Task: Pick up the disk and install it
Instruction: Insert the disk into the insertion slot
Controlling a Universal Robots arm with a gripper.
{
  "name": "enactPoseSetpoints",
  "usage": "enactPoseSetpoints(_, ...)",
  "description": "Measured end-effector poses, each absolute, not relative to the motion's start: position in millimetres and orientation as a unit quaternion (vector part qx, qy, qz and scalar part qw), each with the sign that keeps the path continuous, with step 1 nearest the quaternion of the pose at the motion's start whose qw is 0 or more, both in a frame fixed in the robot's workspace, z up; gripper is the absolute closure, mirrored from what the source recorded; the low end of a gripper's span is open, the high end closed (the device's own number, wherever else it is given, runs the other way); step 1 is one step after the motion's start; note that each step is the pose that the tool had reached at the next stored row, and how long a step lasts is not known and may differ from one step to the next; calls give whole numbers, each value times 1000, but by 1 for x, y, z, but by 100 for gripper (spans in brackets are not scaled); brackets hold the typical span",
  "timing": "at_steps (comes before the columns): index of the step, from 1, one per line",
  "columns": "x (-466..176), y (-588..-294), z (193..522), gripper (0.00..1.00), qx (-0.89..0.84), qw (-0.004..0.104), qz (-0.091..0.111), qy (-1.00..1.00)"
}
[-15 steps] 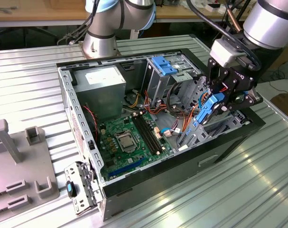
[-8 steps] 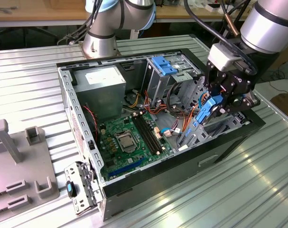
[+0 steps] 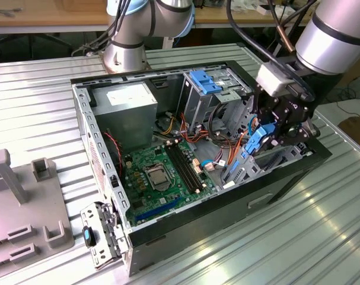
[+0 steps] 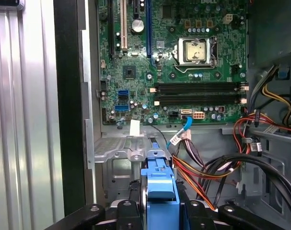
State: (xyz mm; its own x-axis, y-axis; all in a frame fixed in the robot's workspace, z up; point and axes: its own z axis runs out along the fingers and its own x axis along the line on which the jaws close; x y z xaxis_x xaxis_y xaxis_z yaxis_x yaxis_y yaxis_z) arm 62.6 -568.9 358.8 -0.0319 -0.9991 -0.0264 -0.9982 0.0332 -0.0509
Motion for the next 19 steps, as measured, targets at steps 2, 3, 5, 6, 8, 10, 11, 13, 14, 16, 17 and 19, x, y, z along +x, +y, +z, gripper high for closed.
enactPoseSetpoints(2, 63, -569, 356, 63, -695, 27, -9, 718)
enactPoseSetpoints(3, 63, -569, 355, 63, -695, 27, -9, 718)
enactPoseSetpoints(5, 63, -569, 353, 63, -695, 27, -9, 718)
enactPoseSetpoints(6, 63, -569, 353, 63, -695, 27, -9, 718)
enactPoseSetpoints(8, 63, -569, 353, 63, -695, 27, -9, 718)
enactPoseSetpoints(10, 63, -569, 352, 62, -695, 27, -9, 718)
enactPoseSetpoints(11, 63, -569, 352, 55, -695, 27, -9, 718)
enactPoseSetpoints(13, 63, -569, 352, 55, -695, 27, -9, 718)
enactPoseSetpoints(14, 63, -569, 352, 55, -695, 27, -9, 718)
enactPoseSetpoints(16, 63, -569, 352, 57, -695, 27, -9, 718)
enactPoseSetpoints(17, 63, -569, 352, 70, -695, 27, -9, 718)
enactPoseSetpoints(19, 65, -569, 352, 82, -695, 27, -9, 718)
